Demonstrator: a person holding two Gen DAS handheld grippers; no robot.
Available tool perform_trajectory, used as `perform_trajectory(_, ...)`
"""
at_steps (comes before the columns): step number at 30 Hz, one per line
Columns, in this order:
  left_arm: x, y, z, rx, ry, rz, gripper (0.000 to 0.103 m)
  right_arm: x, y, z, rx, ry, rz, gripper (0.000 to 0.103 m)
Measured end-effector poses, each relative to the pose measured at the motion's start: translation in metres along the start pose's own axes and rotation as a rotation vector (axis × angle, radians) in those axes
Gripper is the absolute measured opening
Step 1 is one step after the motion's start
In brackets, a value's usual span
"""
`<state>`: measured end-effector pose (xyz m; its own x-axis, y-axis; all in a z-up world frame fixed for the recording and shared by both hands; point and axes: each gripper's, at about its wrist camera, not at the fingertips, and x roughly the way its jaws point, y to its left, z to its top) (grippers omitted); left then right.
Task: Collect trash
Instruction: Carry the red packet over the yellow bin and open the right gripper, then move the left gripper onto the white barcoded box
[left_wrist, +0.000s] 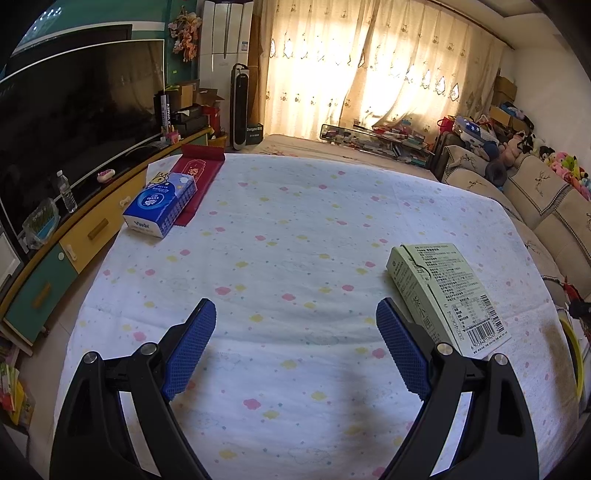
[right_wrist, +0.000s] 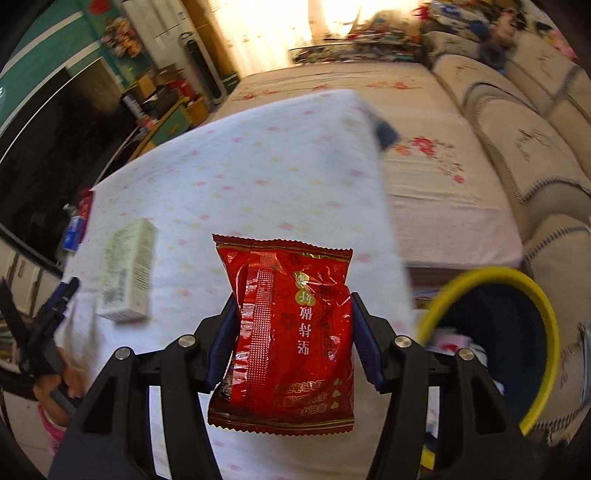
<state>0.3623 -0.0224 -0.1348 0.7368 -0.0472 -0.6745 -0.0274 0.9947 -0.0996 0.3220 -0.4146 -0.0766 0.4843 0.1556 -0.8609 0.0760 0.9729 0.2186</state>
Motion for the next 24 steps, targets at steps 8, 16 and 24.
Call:
perform_trajectory(8, -0.002, -0.001, -0.001, 0.013, -0.004, 0.005, 0.087, -0.016, -0.102, -0.064, 0.176, -0.027, -0.130, 0.058)
perform_trajectory(16, -0.004, -0.002, -0.001, 0.017, -0.002, 0.007, 0.087, -0.003, -0.152, -0.077, 0.258, -0.026, -0.202, 0.072)
perform_trajectory(24, -0.006, -0.002, -0.001, 0.021, -0.006, 0.012, 0.088, 0.000, -0.169, -0.092, 0.322, -0.060, -0.170, 0.076)
